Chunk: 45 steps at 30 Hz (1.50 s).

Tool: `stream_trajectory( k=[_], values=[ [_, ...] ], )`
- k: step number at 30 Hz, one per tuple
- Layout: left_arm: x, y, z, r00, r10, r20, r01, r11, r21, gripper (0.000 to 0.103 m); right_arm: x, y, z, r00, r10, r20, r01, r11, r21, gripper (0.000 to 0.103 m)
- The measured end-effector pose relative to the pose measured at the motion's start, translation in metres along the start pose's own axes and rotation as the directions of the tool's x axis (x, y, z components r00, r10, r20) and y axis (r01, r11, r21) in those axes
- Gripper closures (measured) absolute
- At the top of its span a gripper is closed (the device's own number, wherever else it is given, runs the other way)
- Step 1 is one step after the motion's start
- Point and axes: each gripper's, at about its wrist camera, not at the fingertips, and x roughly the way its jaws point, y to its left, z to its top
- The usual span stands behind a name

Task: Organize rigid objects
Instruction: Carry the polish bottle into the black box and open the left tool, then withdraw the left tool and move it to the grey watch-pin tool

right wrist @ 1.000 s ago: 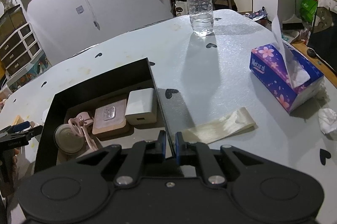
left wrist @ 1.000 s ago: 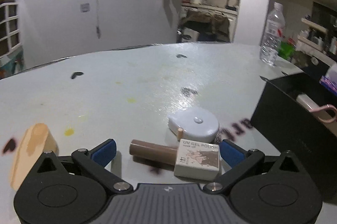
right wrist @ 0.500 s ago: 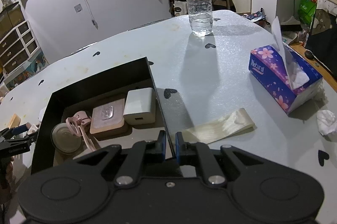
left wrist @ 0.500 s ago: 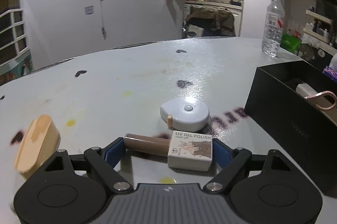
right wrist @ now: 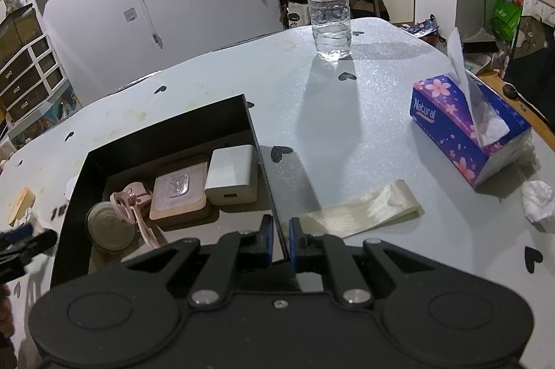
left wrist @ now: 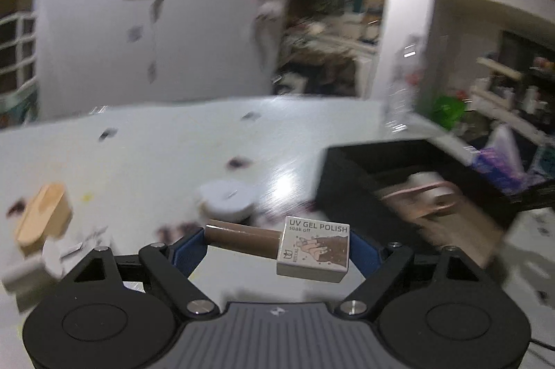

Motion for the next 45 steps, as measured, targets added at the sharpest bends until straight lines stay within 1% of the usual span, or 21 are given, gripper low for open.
stream_trajectory(
  k=[2, 4, 9, 11, 15, 19, 22, 25, 27, 30, 32, 34, 36, 38, 45],
  values=[
    [-0.01, -0.01, 0.007, 0.998, -0.057, 0.017, 0.056, 0.998, 0.011, 0.016, -0.001, -0.001, 0.0, 1.0, 0.006, -0.003, -0.006, 1.0, 0.006, 0.093],
    [-0.017, -0.023, 0.012, 0.993, -0.115, 0.021, 0.114, 0.992, 0.052, 0.016, 0.0, 0.0, 0.001, 1.0, 0.009, -0.004, -0.009, 1.0, 0.007, 0.093],
    [-0.018, -0.055, 0.024, 0.978, -0.209, 0.014, 0.205, 0.967, 0.151, 0.016, 0.0, 0.0, 0.0, 1.0, 0.009, 0.0, -0.009, 1.0, 0.006, 0.093],
    [-0.012, -0.067, 0.028, 0.971, -0.239, -0.003, 0.236, 0.955, 0.177, 0.016, 0.0, 0.0, -0.001, 1.0, 0.011, 0.004, -0.011, 1.0, 0.011, 0.093],
    [0.004, -0.089, 0.031, 0.964, -0.262, -0.048, 0.266, 0.937, 0.227, 0.016, -0.001, -0.001, -0.003, 1.0, 0.019, 0.013, -0.019, 1.0, 0.021, 0.093],
    [0.022, -0.103, 0.033, 0.959, -0.261, -0.106, 0.28, 0.93, 0.239, 0.016, -0.001, -0.003, -0.003, 0.999, 0.028, 0.018, -0.028, 0.999, 0.027, 0.093],
    [0.031, -0.11, 0.034, 0.958, -0.249, -0.145, 0.277, 0.932, 0.232, 0.016, -0.001, -0.004, -0.003, 0.999, 0.034, 0.019, -0.035, 0.999, 0.032, 0.093],
    [0.036, -0.113, 0.035, 0.956, -0.24, -0.165, 0.273, 0.936, 0.22, 0.016, 0.0, -0.003, -0.004, 0.999, 0.034, 0.02, -0.035, 0.999, 0.028, 0.093],
    [0.037, -0.112, 0.036, 0.958, -0.229, -0.173, 0.263, 0.941, 0.212, 0.016, 0.0, -0.004, -0.004, 0.999, 0.039, 0.02, -0.04, 0.999, 0.03, 0.093],
    [0.039, -0.11, 0.038, 0.966, -0.192, -0.175, 0.226, 0.953, 0.201, 0.016, 0.001, -0.006, -0.004, 0.999, 0.046, 0.021, -0.047, 0.998, 0.035, 0.093],
    [0.04, -0.108, 0.039, 0.967, -0.177, -0.182, 0.21, 0.961, 0.179, 0.015, 0.001, -0.006, -0.004, 0.999, 0.049, 0.023, -0.05, 0.998, 0.037, 0.093],
    [0.039, -0.104, 0.04, 0.961, -0.199, -0.193, 0.228, 0.964, 0.14, 0.014, 0.001, -0.007, -0.004, 0.998, 0.051, 0.023, -0.052, 0.998, 0.04, 0.093],
    [0.036, -0.103, 0.041, 0.952, -0.229, -0.202, 0.254, 0.961, 0.108, 0.006, 0.001, -0.007, -0.004, 0.998, 0.053, 0.023, -0.054, 0.998, 0.041, 0.093],
    [0.033, -0.103, 0.042, 0.95, -0.238, -0.202, 0.262, 0.96, 0.099, 0.006, 0.001, -0.007, -0.004, 0.998, 0.056, 0.02, -0.057, 0.997, 0.043, 0.092],
    [0.031, -0.108, 0.039, 0.948, -0.226, -0.224, 0.256, 0.96, 0.113, 0.006, 0.002, -0.007, -0.004, 0.998, 0.056, 0.021, -0.057, 0.998, 0.041, 0.092]
  ],
)
